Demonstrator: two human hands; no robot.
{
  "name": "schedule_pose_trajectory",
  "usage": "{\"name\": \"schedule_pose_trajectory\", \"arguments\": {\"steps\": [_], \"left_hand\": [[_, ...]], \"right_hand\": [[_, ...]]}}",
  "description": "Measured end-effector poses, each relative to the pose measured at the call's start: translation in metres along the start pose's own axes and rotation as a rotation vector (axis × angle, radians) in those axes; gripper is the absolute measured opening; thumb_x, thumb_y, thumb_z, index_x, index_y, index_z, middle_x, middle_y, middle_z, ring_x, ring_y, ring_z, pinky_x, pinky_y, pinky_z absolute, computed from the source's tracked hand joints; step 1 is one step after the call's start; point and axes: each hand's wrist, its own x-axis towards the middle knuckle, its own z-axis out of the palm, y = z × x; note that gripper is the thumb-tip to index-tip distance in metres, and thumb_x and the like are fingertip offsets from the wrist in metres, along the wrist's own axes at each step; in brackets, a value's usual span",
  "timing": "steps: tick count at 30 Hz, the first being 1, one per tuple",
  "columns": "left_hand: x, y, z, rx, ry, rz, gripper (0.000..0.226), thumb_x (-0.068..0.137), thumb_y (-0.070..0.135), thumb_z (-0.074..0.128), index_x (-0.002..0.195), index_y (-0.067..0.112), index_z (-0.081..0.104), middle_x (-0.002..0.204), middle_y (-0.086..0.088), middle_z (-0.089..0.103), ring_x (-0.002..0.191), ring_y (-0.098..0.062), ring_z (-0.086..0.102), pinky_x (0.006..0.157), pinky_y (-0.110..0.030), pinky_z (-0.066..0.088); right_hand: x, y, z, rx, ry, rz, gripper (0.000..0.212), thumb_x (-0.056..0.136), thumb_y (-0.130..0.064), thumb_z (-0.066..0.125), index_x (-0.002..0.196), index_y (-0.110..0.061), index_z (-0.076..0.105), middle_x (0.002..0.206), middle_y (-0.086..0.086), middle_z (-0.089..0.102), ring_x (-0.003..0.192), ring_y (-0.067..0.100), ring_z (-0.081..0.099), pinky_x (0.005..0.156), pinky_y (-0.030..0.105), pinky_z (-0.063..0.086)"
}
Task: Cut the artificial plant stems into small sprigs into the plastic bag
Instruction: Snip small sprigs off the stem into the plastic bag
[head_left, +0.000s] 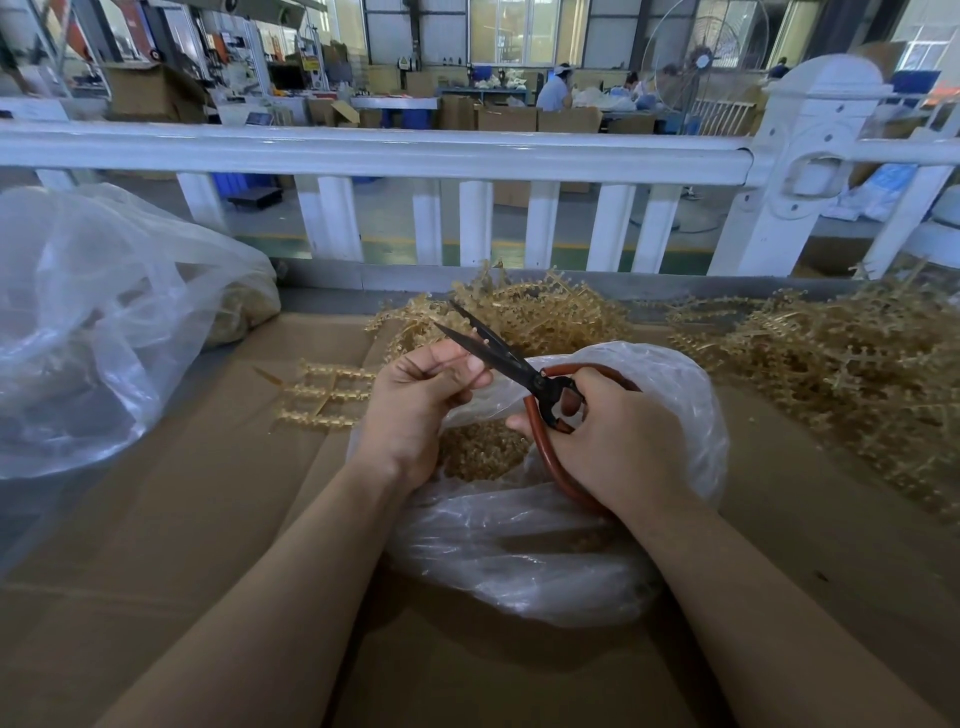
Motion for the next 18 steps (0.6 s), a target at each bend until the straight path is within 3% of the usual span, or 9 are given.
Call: {"name": "schedule_pose_trajectory", "arguments": {"steps": [6, 12, 18], "left_hand": [[-0.0001, 0.0010, 0.0010, -0.013, -0.005, -0.018, 0.010, 0.072, 0.007, 0.070, 0.074, 0.015, 0.076, 0.069, -0.001, 0.072, 0.065, -0.008, 0.066, 0.063, -0.016, 0.048], [-0.0005, 0.0005, 0.0011, -0.007, -0.024, 0.010, 0.010, 0.076, 0.005, 0.067, 0.085, 0.003, 0.065, 0.068, -0.001, 0.069, 0.065, -0.008, 0.063, 0.064, -0.017, 0.050], [-0.0001, 0.0000, 0.0009, 0.030, -0.026, 0.052, 0.008, 0.077, 0.005, 0.067, 0.085, 0.006, 0.066, 0.069, 0.000, 0.068, 0.067, -0.010, 0.061, 0.068, -0.018, 0.049]], "right_hand": [[0.0002, -0.0007, -0.0014, -0.003, 0.005, -0.003, 0.068, 0.073, -0.090, 0.042, 0.082, -0.026, 0.064, 0.069, -0.014, 0.062, 0.062, 0.005, 0.057, 0.058, 0.022, 0.050], [0.0005, -0.0025, -0.0029, 0.048, -0.023, 0.004, 0.074, 0.070, -0.090, 0.041, 0.089, -0.024, 0.069, 0.078, -0.014, 0.068, 0.071, 0.006, 0.062, 0.066, 0.026, 0.055], [0.0013, -0.0030, -0.0034, 0.068, -0.040, 0.019, 0.080, 0.067, -0.092, 0.037, 0.092, -0.024, 0.069, 0.082, -0.013, 0.069, 0.075, 0.007, 0.063, 0.069, 0.023, 0.053]]}}
